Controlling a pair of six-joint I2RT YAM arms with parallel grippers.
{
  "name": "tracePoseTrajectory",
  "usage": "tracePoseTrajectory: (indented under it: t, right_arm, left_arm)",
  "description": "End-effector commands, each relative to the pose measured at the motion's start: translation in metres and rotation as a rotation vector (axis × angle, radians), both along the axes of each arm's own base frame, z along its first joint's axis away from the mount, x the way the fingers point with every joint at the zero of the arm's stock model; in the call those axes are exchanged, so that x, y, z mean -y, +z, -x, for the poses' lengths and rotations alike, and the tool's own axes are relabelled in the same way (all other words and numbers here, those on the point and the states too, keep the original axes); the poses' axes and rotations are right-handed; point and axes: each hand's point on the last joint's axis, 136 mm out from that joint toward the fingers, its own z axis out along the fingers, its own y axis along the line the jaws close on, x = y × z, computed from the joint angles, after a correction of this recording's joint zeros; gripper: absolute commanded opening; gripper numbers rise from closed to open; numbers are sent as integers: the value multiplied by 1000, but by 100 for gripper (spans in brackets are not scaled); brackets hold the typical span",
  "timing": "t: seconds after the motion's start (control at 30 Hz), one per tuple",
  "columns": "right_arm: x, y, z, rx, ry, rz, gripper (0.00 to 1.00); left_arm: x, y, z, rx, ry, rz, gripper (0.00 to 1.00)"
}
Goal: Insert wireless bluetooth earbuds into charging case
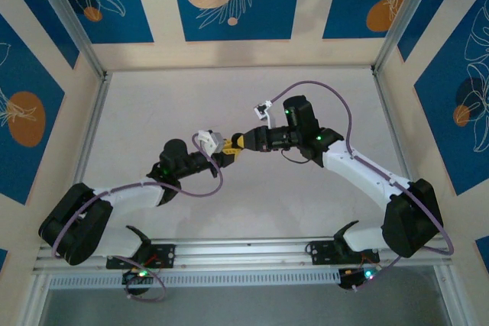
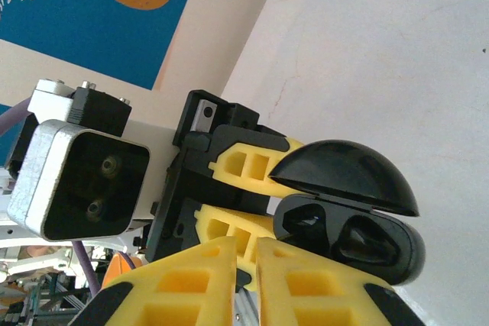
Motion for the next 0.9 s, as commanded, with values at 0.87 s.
tracePoseTrajectory:
  t: [0.87]
  right_arm:
    - [12,-4,4,-1,-16,27,26]
  left_arm:
    - [5,38,8,88,-41,62,16]
